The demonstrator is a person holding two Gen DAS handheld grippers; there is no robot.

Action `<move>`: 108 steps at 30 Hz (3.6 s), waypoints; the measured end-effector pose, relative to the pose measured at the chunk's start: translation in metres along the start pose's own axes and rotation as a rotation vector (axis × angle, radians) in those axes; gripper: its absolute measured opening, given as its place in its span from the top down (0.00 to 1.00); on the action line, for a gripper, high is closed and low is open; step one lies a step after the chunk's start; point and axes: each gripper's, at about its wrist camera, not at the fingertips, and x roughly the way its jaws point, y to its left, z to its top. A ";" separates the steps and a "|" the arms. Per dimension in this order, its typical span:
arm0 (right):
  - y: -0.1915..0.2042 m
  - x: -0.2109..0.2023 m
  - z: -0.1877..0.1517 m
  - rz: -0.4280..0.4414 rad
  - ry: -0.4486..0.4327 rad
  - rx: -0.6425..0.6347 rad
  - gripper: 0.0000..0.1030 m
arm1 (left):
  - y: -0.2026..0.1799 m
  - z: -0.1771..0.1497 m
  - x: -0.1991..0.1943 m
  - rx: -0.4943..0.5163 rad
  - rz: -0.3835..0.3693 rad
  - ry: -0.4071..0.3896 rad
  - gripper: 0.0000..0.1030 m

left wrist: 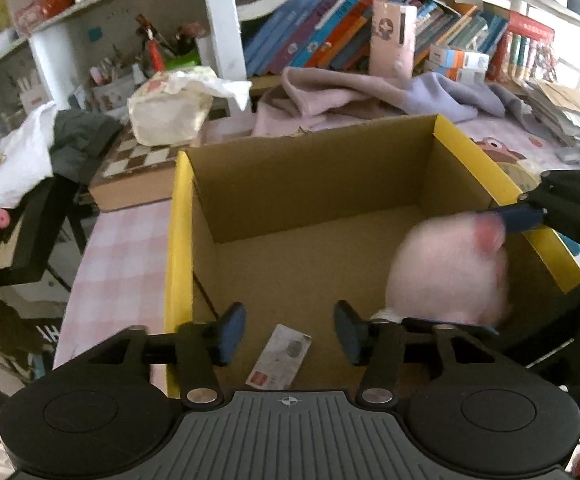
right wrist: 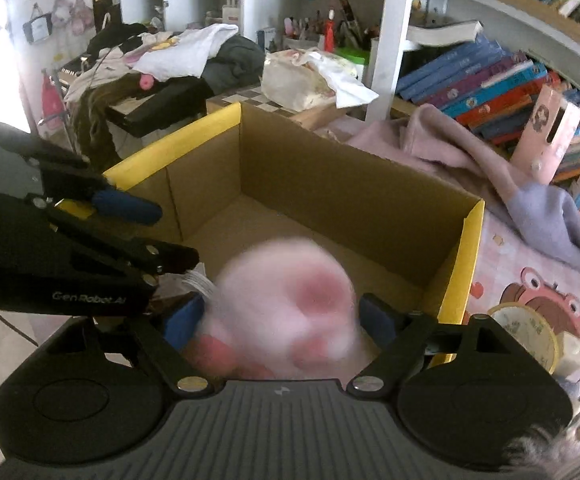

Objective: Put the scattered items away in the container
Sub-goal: 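Open the right tool over the box while the left tool releases the card inside, then withdraw both tools from the box and move back toward the remaining items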

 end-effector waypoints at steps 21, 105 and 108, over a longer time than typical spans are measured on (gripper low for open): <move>0.006 -0.121 -0.028 -0.139 -0.215 0.026 0.17 | -0.012 -0.026 -0.115 -0.135 0.044 -0.201 0.18; -0.082 -0.232 -0.242 -0.481 0.064 0.384 0.25 | -0.264 -0.066 -0.076 0.289 -0.382 -0.037 0.17; -0.098 -0.229 -0.245 -0.472 0.070 0.392 0.29 | -0.275 -0.059 -0.065 0.288 -0.383 -0.025 0.17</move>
